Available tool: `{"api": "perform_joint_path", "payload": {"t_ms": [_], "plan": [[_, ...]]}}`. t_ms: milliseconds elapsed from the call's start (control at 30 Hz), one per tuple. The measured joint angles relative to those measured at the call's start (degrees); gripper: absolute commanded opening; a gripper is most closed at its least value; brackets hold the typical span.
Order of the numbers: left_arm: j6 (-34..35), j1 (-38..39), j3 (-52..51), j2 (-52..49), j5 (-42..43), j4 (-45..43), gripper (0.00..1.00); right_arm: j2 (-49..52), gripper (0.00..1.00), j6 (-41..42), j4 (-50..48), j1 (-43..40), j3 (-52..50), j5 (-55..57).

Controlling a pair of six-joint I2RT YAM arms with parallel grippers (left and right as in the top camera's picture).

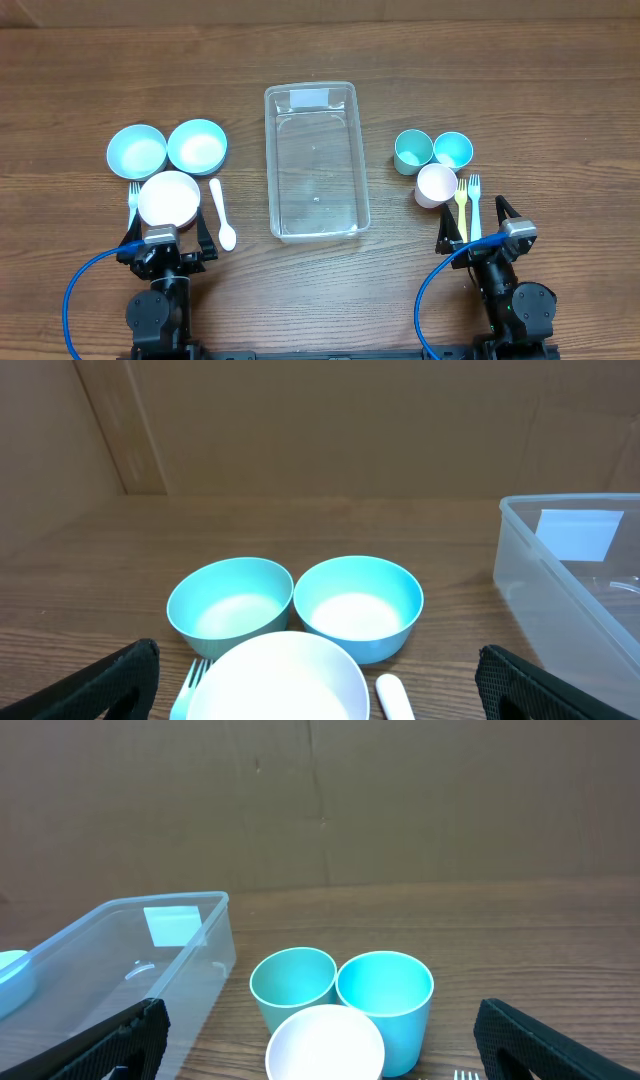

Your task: Pack container

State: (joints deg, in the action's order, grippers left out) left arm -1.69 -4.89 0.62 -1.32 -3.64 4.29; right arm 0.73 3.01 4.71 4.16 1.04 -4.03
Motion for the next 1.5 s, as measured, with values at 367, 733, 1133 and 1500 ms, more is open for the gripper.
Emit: {"api": "perform_joint_path", "payload": {"t_ms": [367, 733, 1133, 1500], "plan": [[-0.02, 3.78, -0.04, 0.0, 0.2, 0.0, 1.0, 0.0, 1.0, -0.04, 0.02, -0.02, 0.0, 0.0], [-0.02, 3.78, -0.04, 0.0, 0.22, 0.0, 1.0, 0.0, 1.0, -0.07, 0.0, 0.0, 0.0, 0.02], [-0.02, 3.78, -0.07, 0.0, 0.22, 0.0, 1.0, 0.0, 1.0, -0.04, 0.02, 0.0, 0.0, 0.02], [-0.02, 3.78, -0.04, 0.0, 0.22, 0.0, 1.0, 0.0, 1.0, -0.04, 0.0, 0.0, 0.0, 0.0]]}}
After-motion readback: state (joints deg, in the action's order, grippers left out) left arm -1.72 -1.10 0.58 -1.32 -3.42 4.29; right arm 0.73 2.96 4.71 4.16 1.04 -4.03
